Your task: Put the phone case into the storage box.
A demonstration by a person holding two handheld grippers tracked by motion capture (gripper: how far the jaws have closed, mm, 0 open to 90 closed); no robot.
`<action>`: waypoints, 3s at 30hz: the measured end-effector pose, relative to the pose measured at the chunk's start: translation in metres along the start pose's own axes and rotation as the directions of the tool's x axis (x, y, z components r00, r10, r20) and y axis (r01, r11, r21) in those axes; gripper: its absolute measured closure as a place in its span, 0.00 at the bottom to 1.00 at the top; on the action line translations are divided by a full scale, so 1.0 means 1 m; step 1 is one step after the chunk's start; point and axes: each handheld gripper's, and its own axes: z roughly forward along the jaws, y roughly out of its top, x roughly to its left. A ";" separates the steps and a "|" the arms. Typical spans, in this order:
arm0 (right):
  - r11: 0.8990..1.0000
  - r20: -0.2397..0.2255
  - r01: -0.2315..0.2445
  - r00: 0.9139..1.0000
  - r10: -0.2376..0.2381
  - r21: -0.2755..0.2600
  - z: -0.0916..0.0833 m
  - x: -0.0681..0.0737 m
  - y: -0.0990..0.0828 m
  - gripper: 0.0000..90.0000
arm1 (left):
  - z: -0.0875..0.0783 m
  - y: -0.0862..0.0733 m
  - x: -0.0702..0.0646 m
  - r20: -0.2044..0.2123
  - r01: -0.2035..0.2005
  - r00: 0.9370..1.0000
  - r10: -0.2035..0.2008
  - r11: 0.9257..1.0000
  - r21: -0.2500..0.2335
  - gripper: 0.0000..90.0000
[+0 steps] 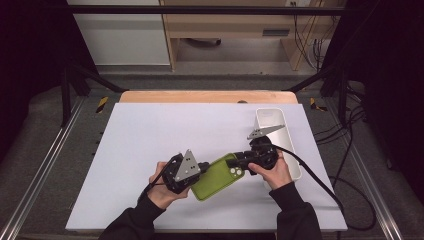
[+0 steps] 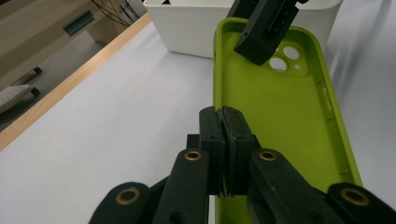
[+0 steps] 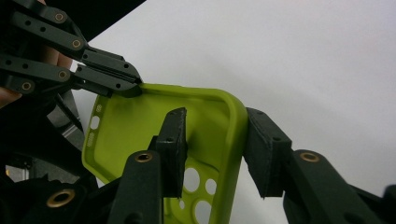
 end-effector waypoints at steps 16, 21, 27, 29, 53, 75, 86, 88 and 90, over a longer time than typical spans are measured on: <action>1.000 -0.001 -0.003 1.000 0.003 0.012 -0.007 0.001 0.000 0.81 | 0.001 0.001 -0.002 -0.005 -0.029 1.000 0.029 0.999 0.012 0.98; 1.000 -0.009 -0.003 1.000 0.003 0.015 -0.009 0.001 0.000 0.83 | 0.001 0.000 -0.002 -0.007 -0.039 0.999 0.039 0.999 0.015 0.98; 1.000 -0.022 -0.007 1.000 0.007 0.015 -0.012 0.002 0.001 0.86 | 0.001 0.000 -0.002 -0.004 -0.045 0.999 0.045 0.999 0.015 0.98; 1.000 -0.025 -0.010 1.000 0.011 0.016 -0.013 0.002 0.001 0.87 | 0.001 0.000 -0.002 -0.003 -0.048 0.999 0.048 0.999 0.016 0.98; 1.000 0.003 -0.007 1.000 0.007 0.023 -0.015 0.004 0.000 0.88 | 0.007 -0.003 0.000 0.027 0.000 1.000 0.000 1.000 0.009 0.93; 0.998 0.115 0.059 0.992 -0.055 -0.036 -0.029 0.004 0.002 0.88 | -0.006 -0.013 0.035 0.099 0.265 0.963 -0.252 0.953 -0.149 0.23; 0.991 0.159 0.121 0.981 -0.111 -0.051 -0.038 0.005 0.003 0.88 | -0.021 -0.032 0.053 0.043 0.328 0.945 -0.325 0.931 -0.159 0.08; 0.991 0.165 0.123 0.980 -0.113 -0.052 -0.040 0.005 0.003 0.88 | -0.023 -0.036 0.056 0.036 0.332 0.943 -0.330 0.929 -0.164 0.07; 0.989 0.174 0.136 0.977 -0.124 -0.054 -0.042 0.005 0.003 0.88 | -0.025 -0.040 0.058 0.033 0.335 0.942 -0.334 0.927 -0.167 0.06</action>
